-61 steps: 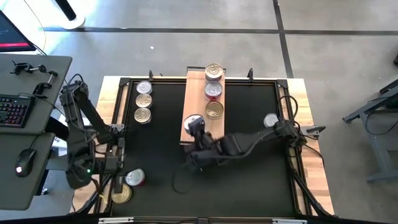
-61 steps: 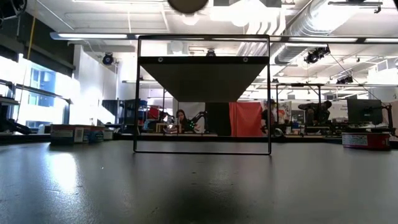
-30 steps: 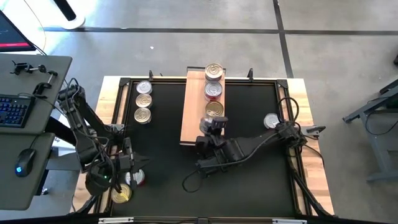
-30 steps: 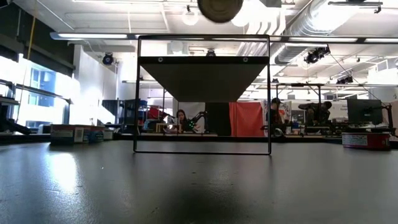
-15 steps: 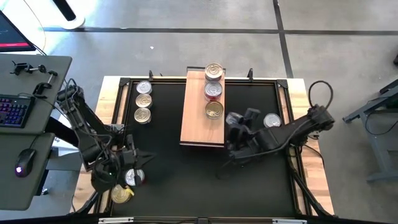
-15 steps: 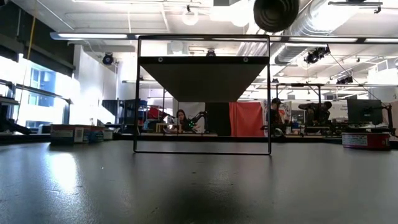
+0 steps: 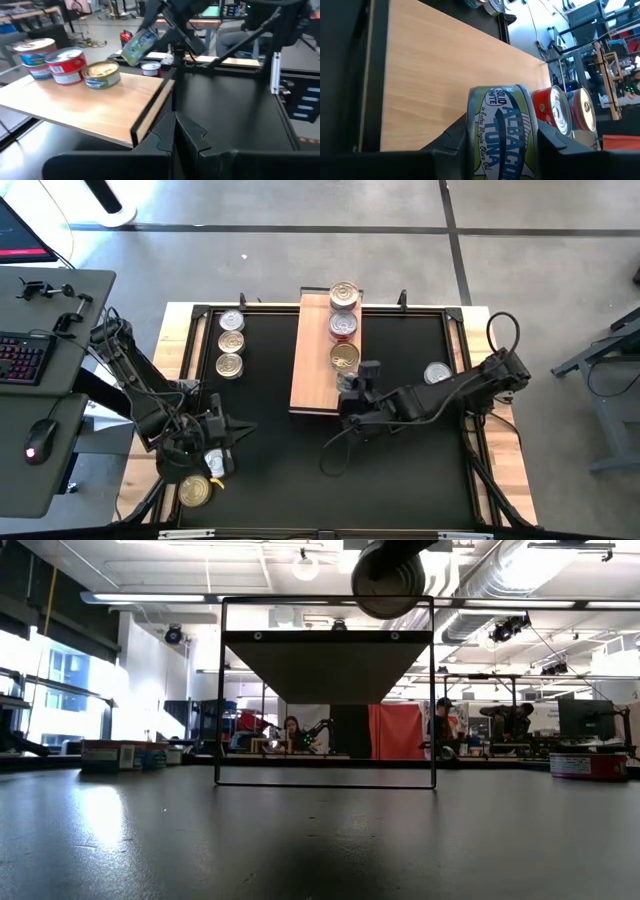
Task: Stack canned seafood by type on shelf
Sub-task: Put the dark green tuna can on the shelf
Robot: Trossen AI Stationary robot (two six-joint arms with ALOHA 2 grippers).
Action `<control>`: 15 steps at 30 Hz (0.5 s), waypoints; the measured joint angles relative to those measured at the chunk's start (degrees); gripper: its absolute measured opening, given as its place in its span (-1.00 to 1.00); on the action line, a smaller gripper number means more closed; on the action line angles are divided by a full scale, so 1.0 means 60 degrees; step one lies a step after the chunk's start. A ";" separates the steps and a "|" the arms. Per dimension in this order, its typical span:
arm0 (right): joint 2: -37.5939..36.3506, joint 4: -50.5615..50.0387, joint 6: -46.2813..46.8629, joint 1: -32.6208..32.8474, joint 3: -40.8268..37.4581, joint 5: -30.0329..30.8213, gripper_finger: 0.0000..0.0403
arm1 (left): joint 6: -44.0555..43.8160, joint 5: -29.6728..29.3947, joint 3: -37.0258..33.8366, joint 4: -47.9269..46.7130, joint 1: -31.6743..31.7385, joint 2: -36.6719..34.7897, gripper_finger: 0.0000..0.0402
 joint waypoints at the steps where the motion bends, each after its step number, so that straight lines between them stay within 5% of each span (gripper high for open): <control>1: 0.0000 0.0023 0.0000 0.0010 0.0000 -0.0010 -0.41 | 0.0002 0.0078 0.0000 -0.0001 0.0001 0.0000 -1.00; 15: 0.0247 0.0673 -0.2090 -0.0490 0.0007 -0.0980 -0.41 | 0.0030 0.0117 0.0000 -0.0195 -0.0003 0.0000 -1.00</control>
